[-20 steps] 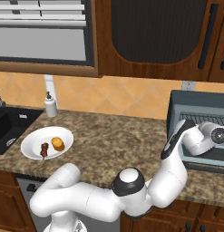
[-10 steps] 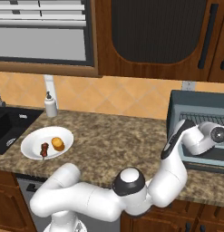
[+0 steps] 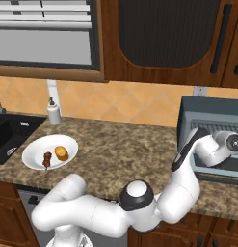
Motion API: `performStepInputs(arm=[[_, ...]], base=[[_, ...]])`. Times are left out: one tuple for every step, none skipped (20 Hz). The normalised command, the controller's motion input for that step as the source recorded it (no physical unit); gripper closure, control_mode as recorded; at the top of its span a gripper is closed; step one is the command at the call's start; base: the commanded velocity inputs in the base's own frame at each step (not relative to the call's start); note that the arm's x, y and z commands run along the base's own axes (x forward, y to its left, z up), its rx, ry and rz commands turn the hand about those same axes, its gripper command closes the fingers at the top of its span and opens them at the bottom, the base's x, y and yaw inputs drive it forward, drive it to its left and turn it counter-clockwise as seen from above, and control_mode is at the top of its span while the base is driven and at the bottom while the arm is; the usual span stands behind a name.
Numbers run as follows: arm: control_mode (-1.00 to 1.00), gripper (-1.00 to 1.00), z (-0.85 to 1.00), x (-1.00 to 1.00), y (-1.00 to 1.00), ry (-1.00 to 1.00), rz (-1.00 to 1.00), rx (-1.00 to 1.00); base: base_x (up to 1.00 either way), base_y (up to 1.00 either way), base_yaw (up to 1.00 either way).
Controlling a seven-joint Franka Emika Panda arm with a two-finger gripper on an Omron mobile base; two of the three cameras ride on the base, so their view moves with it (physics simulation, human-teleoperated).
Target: Pick up the kebab skewer and baguette bread, and place them inside the toaster oven. Close the toaster oven door and start by setting the timer.
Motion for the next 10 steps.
performStepInputs(arm=[[-1.0,-1.0,-0.78,-0.63,0.0,0.0,0.0,0.0],[-1.0,-1.0,-0.77,-0.62,0.0,0.0,0.0,0.0],[-1.0,-1.0,-0.78,-0.63,0.0,0.0,0.0,0.0],[-1.0,-1.0,-0.82,-0.66,0.0,0.0,0.0,0.01],[-1.0,-1.0,-0.85,-0.65,0.0,0.0,0.0,0.0],[-1.0,-1.0,-0.78,-0.66,-0.01,0.0,0.0,0.02],[-1.0,-1.0,-0.78,-0.64,-0.01,0.0,0.0,0.02],[-1.0,-1.0,-0.77,-0.61,0.0,0.0,0.0,0.01],[-1.0,-1.0,-0.79,-0.59,0.0,0.0,0.0,0.01],[-1.0,-1.0,-0.8,-0.57,0.0,0.0,0.0,0.0]], base=[[0.0,0.0,0.0],[0.0,0.0,0.0],[0.0,0.0,0.0],[0.0,0.0,0.0],[0.0,0.0,0.0],[0.0,0.0,0.0],[0.0,0.0,0.0],[0.0,0.0,0.0],[0.0,0.0,0.0],[0.0,0.0,0.0]])
